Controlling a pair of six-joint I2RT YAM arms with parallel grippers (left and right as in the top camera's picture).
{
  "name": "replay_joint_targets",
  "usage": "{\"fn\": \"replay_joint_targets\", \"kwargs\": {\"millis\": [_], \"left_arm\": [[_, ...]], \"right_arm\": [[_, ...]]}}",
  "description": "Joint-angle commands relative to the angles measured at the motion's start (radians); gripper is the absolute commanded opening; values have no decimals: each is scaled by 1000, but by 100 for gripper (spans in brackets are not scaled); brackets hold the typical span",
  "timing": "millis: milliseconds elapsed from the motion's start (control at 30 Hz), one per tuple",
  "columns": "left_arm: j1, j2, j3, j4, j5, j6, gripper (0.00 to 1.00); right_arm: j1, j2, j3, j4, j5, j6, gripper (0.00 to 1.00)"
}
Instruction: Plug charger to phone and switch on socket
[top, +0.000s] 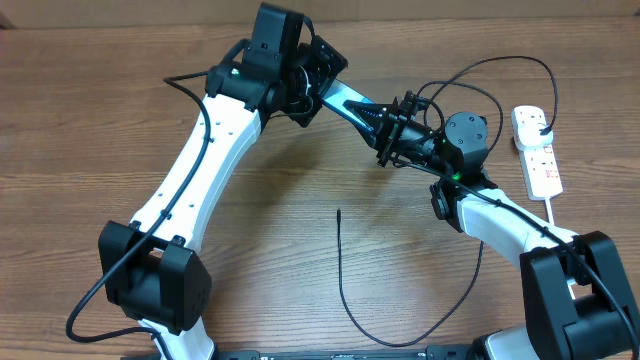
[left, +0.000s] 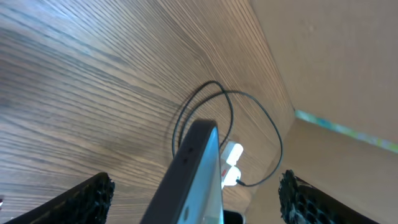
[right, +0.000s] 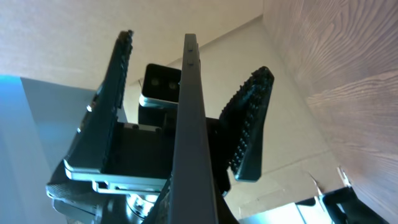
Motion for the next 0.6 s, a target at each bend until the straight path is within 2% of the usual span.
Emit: {"fn": "replay_joint_targets", "kwargs": {"millis": [0, 233, 333, 567], "left_arm": [[6, 12, -36, 28, 64, 23, 87], [13, 12, -43, 55, 64, 49, 85], [14, 12, -43, 56, 64, 48, 80], [16, 12, -43, 58, 64, 45, 78]], "right_arm": [[-15, -6, 23, 1, 6, 138, 4], [-32, -6, 23, -9, -9, 138, 4], [-35, -6, 23, -17, -8, 138, 4], [-35, -6, 23, -51, -5, 138, 4]]}}
